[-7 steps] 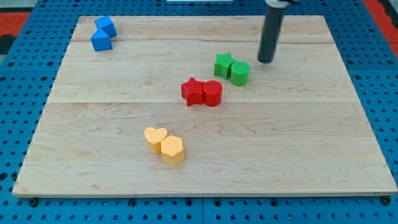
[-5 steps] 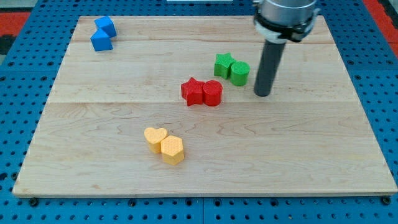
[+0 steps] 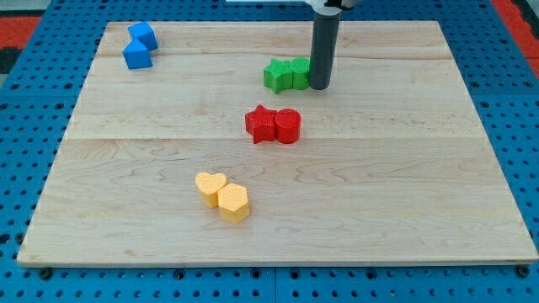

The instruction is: Slide green star and green circle up and left a bit

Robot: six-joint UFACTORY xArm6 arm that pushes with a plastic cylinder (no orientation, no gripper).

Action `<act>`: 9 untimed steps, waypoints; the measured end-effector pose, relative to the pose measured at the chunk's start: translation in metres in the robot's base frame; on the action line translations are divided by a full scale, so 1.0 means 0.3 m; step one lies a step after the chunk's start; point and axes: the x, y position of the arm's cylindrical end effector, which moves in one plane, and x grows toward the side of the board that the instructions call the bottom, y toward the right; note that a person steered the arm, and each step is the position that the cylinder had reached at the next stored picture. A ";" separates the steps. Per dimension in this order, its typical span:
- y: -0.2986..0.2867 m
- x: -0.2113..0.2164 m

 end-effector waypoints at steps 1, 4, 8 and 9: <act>0.012 0.000; 0.050 -0.153; 0.013 -0.057; 0.061 -0.201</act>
